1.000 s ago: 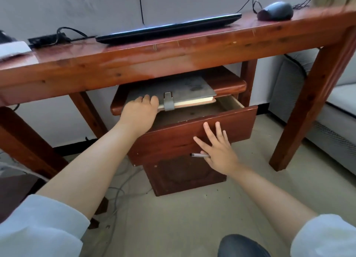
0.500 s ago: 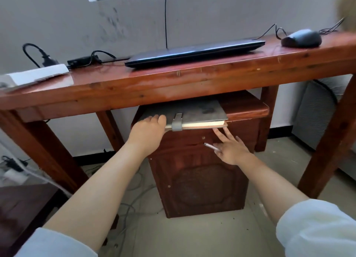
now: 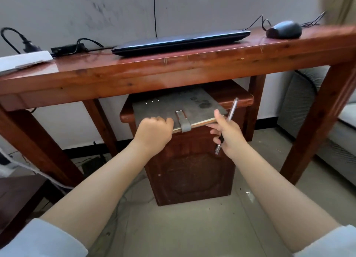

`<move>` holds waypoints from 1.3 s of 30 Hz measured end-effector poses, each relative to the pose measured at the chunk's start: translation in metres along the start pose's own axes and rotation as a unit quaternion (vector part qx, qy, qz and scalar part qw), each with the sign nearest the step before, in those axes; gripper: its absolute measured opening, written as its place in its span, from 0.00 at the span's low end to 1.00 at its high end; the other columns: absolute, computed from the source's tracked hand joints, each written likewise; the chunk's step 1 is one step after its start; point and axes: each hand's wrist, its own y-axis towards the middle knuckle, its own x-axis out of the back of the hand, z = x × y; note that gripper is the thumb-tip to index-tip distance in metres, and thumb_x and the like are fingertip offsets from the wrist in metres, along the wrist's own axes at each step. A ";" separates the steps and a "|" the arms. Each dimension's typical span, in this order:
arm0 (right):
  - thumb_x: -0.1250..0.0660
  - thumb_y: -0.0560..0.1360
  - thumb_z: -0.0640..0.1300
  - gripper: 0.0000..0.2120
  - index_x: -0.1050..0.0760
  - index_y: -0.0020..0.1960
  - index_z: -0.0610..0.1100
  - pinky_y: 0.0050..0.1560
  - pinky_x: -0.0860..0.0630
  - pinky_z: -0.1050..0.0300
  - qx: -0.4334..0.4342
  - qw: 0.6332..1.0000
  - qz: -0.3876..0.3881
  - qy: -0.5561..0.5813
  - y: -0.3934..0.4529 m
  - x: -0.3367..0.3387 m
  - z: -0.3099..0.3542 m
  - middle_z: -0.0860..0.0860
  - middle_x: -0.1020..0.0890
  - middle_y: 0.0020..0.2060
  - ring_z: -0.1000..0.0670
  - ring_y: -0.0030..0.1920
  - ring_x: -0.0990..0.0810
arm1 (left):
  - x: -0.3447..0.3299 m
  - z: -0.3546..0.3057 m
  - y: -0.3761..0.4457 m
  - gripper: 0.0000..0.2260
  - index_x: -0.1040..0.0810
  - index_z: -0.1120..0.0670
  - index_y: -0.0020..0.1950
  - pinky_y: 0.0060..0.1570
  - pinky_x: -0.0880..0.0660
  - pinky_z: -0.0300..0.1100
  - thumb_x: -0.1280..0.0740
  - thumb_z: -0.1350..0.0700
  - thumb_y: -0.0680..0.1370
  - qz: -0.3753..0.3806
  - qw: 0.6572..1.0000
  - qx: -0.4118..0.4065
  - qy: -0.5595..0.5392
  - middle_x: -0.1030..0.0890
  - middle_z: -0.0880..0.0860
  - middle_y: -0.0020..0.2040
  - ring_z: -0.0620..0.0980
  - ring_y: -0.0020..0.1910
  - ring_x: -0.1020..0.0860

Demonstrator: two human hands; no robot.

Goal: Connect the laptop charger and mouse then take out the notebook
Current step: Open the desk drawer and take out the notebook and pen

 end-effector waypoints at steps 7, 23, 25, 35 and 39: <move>0.37 0.76 0.41 0.07 0.29 0.39 0.46 0.14 0.40 0.71 0.012 0.995 -0.073 0.067 0.004 -0.007 -0.014 0.50 0.24 0.35 0.55 0.24 0.28 | -0.006 -0.009 -0.017 0.17 0.22 0.59 0.27 0.18 0.28 0.35 0.41 0.50 0.70 -0.090 0.977 0.036 -0.192 0.20 0.55 0.22 0.53 0.22 0.20; 0.38 0.77 0.44 0.14 0.25 0.43 0.33 0.42 0.20 0.54 0.034 0.979 0.045 -0.196 -0.041 -0.104 0.031 0.42 0.17 0.37 0.46 0.38 0.19 | 0.000 0.072 -0.072 0.23 0.25 0.65 0.51 0.48 0.32 0.47 0.54 0.51 0.82 0.146 0.733 0.481 -0.459 0.21 0.67 0.54 0.62 0.55 0.25; 0.38 0.76 0.46 0.17 0.27 0.43 0.31 0.45 0.25 0.46 0.044 0.963 0.045 -0.262 -0.050 -0.131 0.058 0.34 0.20 0.40 0.39 0.40 0.23 | 0.023 0.096 -0.069 0.24 0.25 0.65 0.51 0.51 0.31 0.48 0.55 0.50 0.82 0.178 0.719 0.503 -0.446 0.22 0.67 0.55 0.62 0.56 0.25; 0.42 0.77 0.44 0.17 0.34 0.30 0.44 0.32 0.38 0.56 -0.077 0.895 0.100 -0.427 -0.044 -0.283 0.212 0.50 0.33 0.27 0.46 0.33 0.32 | 0.120 0.281 -0.017 0.26 0.25 0.67 0.53 0.56 0.31 0.51 0.54 0.49 0.82 0.264 0.712 0.518 -0.393 0.23 0.69 0.58 0.65 0.59 0.26; 0.42 0.76 0.42 0.17 0.37 0.29 0.43 0.26 0.40 0.59 -0.088 0.889 0.105 -0.436 -0.034 -0.320 0.236 0.49 0.35 0.26 0.50 0.26 0.36 | 0.116 0.327 0.002 0.26 0.26 0.68 0.56 0.61 0.33 0.51 0.55 0.49 0.82 0.295 0.725 0.504 -0.366 0.24 0.69 0.60 0.64 0.61 0.27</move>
